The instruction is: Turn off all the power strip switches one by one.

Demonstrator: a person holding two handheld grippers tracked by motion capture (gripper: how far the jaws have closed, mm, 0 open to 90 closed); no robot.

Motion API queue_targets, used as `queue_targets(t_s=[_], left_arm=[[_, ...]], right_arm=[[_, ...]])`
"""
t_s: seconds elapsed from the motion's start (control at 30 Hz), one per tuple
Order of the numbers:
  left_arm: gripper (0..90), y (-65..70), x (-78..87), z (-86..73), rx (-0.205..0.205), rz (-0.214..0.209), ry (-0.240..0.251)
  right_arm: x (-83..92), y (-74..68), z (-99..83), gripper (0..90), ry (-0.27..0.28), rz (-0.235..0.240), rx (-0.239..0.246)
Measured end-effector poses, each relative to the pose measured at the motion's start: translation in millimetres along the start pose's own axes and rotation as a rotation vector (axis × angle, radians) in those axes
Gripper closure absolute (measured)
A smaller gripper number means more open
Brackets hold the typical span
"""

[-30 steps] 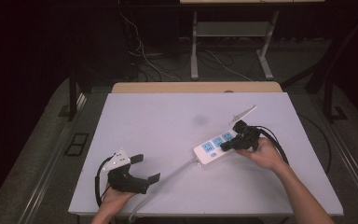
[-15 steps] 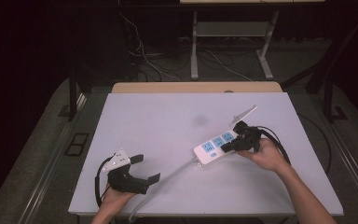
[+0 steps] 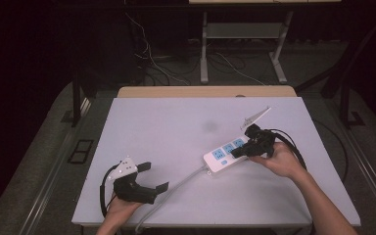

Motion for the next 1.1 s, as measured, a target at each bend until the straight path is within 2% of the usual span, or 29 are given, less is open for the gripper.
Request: queue_targets(t_s=[0.27,0.63,1.1], left_arm=[[0.0,0.4,0.4,0.2,-0.003,-0.002,-0.001],[0.0,0.2,0.4,0.2,-0.002,-0.002,0.000],[0.0,-0.4,0.7,0.1,-0.002,-0.002,-0.001]], right_arm=[[0.8,-9.1,7.0,90.0,-0.003,0.005,0.024],[-10.6,-16.3,14.8,90.0,-0.025,0.020,0.050],[-22.6,-11.0,16.0,90.0,-0.044,0.025,0.045]])
Point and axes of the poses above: each handheld gripper's, and its own axes: x roughly backward along the jaws, z roughly out of its top, y roughly to its right, the point moved 8 cm from there along -x, roughly forward along the jaws, and after that the axes turned 2 degrees about -y, right-handed, at the moved point
